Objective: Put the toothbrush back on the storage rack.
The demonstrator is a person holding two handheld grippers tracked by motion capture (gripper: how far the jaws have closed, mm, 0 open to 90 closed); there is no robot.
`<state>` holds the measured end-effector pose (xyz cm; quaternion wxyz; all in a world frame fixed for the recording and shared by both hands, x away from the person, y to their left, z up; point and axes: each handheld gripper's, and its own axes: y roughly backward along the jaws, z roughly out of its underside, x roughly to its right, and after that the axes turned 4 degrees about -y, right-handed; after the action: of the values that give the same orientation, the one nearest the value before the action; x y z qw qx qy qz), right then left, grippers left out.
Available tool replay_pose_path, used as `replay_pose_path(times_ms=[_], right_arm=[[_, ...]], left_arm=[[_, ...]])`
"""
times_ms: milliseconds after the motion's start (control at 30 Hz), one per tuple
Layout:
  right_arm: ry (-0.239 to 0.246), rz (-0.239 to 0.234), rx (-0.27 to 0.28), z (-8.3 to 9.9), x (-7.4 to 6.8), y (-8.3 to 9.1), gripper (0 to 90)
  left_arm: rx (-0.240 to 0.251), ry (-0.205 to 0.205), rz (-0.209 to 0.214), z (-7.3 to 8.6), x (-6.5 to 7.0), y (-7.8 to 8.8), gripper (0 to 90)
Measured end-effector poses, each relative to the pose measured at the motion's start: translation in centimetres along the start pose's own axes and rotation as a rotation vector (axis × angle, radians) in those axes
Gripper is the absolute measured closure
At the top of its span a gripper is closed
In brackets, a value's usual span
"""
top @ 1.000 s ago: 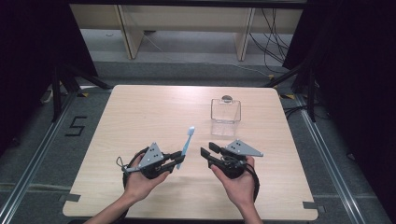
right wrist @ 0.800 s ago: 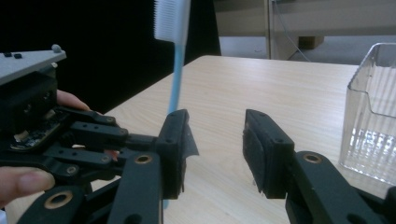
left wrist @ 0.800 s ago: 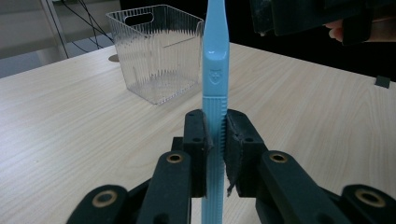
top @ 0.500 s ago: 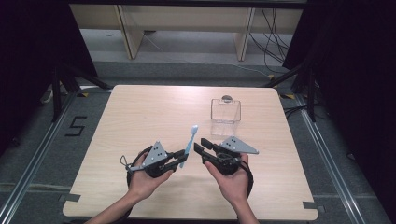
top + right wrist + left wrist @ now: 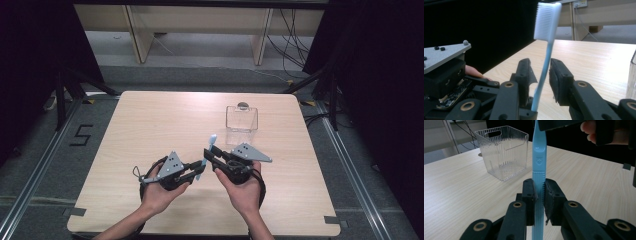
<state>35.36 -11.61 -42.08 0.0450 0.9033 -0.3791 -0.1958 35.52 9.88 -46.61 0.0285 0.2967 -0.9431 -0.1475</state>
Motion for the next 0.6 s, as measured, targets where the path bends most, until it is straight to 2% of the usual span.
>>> replay_pose_path(times_ms=[33,100,133,200,233,267,600], right_arm=[[-0.014,-0.015,0.004,-0.03,-0.11,-0.01,71.8],[-0.001,-0.004,0.007,-0.02,-0.02,-0.03,74.8],[-0.011,-0.002,0.005,-0.03,-0.09,0.04,76.8],[0.013,0.003,0.010,-0.02,0.10,0.01,79.6],[0.008,0.013,0.007,0.01,0.12,0.10,81.8],[-0.005,-0.001,0.006,-0.02,0.03,0.24,83.9],[-0.002,-0.012,0.021,-0.01,-0.09,0.23,86.3]], left_arm=[[0.003,0.001,0.001,-0.05,0.09,-0.09,78.6],[0.005,0.002,0.000,-0.11,0.20,-0.20,78.6],[0.003,0.001,0.000,-0.13,0.21,-0.21,78.6],[0.001,-0.001,-0.001,-0.15,0.24,-0.24,78.5],[0.000,-0.001,-0.001,-0.16,0.25,-0.25,78.5],[0.008,0.000,0.002,-0.14,0.25,-0.33,78.5],[-0.002,-0.013,-0.006,-0.26,0.29,-0.40,78.4]])
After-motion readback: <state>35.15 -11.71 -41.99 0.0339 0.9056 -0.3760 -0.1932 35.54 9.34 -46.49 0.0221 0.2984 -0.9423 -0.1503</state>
